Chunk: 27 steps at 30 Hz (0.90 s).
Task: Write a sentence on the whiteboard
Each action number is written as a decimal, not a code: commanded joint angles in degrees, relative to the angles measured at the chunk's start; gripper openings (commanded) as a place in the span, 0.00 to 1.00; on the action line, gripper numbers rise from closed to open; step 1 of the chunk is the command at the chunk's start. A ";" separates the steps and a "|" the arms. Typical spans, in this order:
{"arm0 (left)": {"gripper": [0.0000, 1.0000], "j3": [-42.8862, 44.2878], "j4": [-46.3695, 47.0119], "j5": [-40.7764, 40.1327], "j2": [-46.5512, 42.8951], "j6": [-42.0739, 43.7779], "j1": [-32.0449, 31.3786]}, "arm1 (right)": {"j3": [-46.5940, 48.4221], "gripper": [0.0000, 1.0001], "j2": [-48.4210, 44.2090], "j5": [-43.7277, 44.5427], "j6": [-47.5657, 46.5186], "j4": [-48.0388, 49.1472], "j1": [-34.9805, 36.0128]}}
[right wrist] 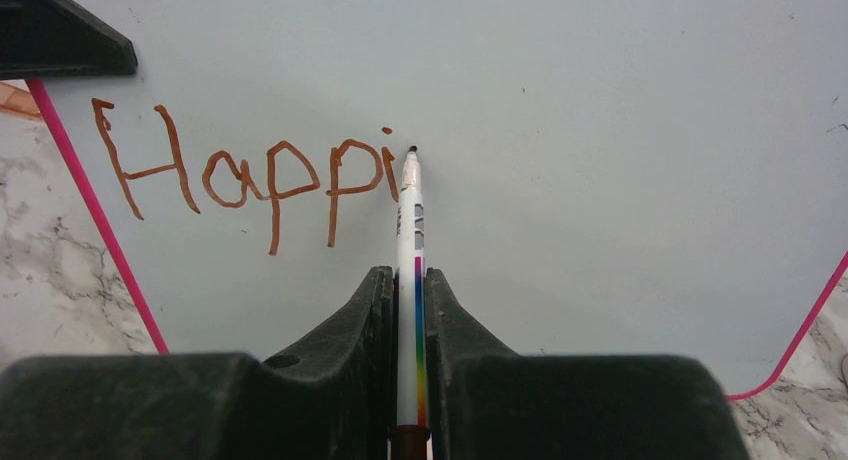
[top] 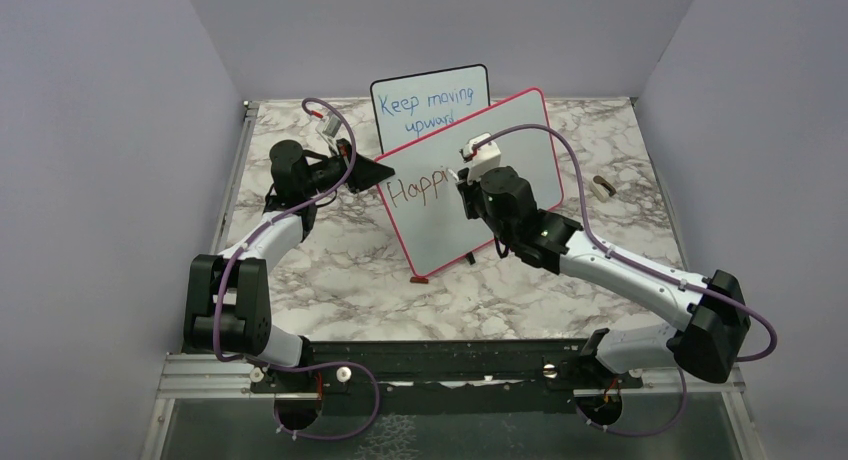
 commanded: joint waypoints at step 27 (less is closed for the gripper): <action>0.00 0.02 -2.80 0.58 1.38 3.34 -0.19 | -1.77 0.01 -1.87 -1.33 3.03 -2.70 -0.39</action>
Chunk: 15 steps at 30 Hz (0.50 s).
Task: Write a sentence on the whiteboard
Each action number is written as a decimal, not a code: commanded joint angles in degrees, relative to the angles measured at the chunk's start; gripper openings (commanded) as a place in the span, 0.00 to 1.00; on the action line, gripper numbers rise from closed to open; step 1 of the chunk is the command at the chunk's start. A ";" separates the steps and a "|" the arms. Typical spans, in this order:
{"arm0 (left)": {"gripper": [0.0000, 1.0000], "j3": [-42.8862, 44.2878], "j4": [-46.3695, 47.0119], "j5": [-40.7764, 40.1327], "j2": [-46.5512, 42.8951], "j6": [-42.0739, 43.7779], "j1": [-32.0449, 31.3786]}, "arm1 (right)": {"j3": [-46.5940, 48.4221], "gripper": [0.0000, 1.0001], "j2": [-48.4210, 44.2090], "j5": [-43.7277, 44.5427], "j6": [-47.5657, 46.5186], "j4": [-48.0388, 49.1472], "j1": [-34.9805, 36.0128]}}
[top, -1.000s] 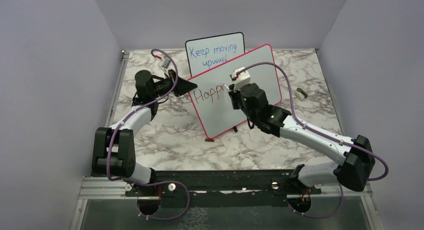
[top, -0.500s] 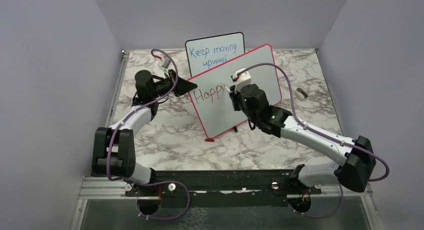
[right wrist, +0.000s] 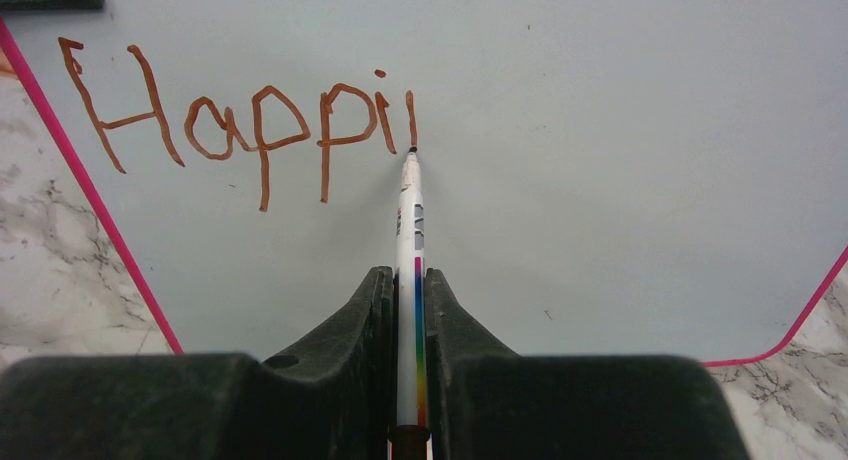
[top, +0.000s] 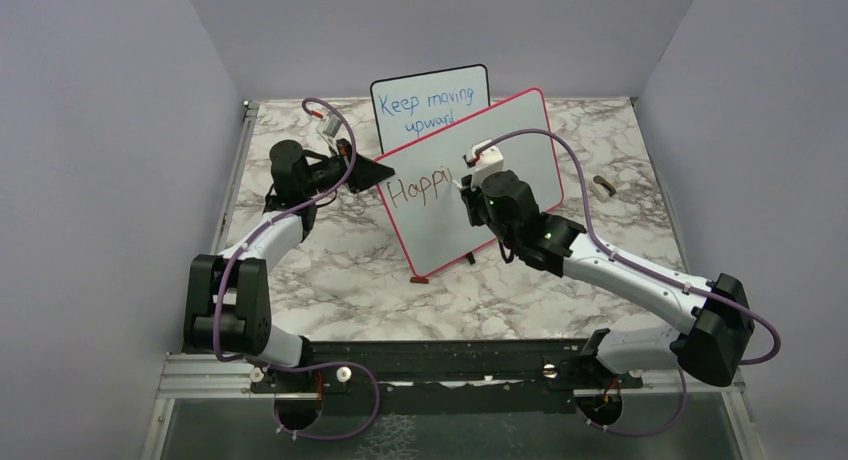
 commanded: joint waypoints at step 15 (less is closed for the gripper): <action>0.00 0.12 -2.87 0.58 1.51 3.21 -0.19 | 1.42 0.01 1.40 1.78 -2.33 5.28 -0.44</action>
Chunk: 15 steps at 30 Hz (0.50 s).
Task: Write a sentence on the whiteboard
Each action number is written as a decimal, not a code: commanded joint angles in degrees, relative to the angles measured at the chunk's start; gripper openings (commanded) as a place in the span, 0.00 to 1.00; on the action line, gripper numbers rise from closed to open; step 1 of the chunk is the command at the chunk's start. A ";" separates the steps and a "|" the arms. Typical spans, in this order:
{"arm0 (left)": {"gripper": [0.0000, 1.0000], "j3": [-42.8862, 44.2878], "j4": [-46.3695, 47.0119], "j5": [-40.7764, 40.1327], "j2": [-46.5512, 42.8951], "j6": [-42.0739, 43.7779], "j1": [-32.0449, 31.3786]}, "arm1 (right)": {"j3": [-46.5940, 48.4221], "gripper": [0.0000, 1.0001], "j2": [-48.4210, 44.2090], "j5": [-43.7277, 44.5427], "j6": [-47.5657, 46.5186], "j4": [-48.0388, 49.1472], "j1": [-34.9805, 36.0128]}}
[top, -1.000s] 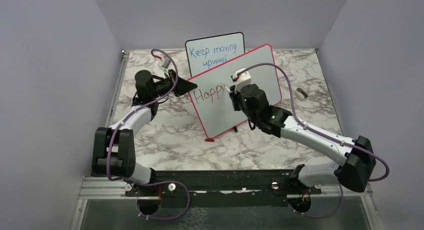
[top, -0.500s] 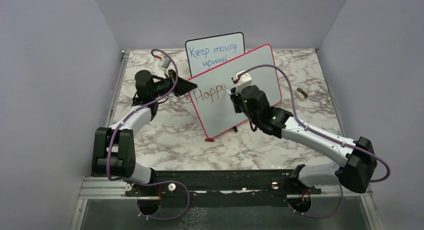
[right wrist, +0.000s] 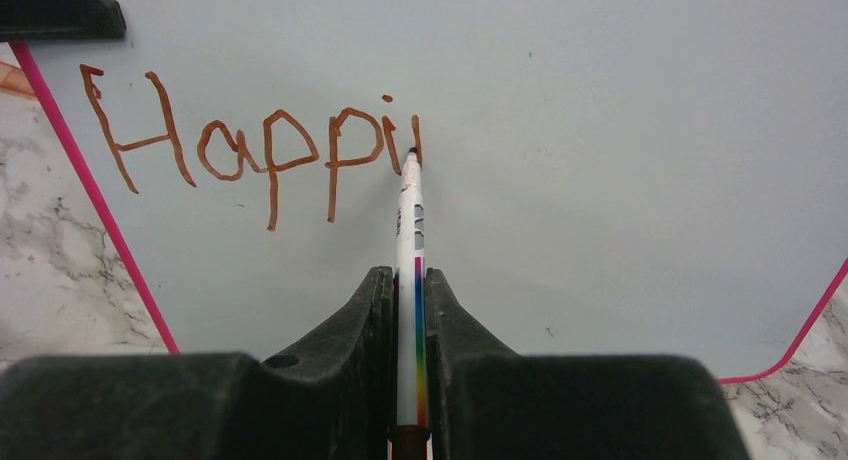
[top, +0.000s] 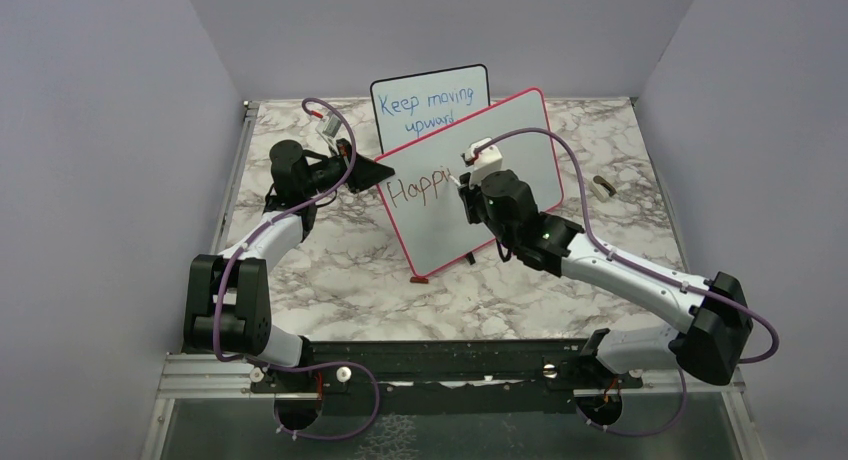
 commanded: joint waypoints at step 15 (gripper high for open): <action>0.00 0.10 -2.84 0.58 1.64 3.21 -0.17 | 1.98 0.01 1.33 2.55 -2.31 5.18 -1.29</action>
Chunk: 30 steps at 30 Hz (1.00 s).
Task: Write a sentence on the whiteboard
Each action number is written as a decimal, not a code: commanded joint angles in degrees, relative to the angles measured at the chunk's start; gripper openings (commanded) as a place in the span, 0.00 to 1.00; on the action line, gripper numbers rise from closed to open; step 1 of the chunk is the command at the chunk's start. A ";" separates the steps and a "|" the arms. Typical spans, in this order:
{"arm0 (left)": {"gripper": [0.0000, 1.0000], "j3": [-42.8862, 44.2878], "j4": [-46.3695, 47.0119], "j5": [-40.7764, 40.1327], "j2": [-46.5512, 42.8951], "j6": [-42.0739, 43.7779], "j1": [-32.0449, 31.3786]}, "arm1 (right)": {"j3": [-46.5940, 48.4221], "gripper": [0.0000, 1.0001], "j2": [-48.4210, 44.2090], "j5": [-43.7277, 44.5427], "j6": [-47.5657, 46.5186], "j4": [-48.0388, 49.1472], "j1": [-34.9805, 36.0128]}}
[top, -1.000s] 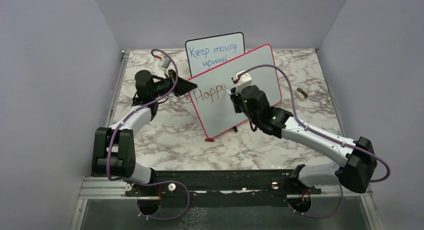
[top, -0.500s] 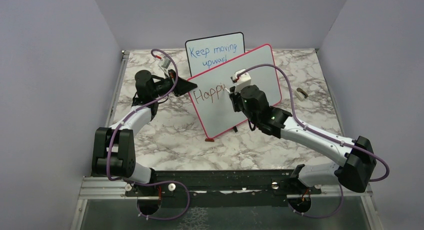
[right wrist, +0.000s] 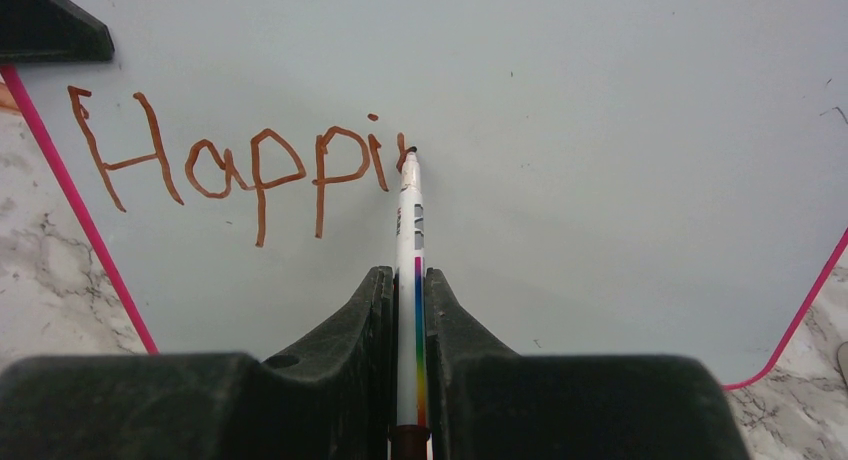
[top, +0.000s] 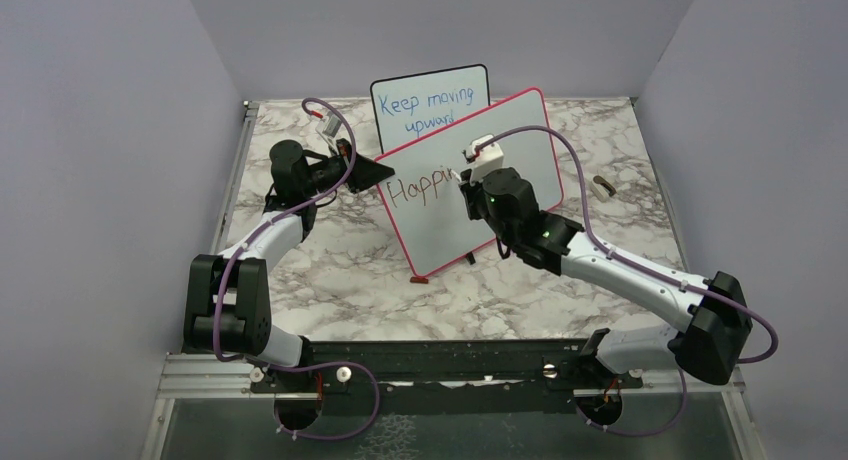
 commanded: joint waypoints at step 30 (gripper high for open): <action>0.00 0.10 -2.69 0.42 1.55 3.32 -0.18 | -0.44 0.01 -1.02 0.05 2.64 -3.31 -1.64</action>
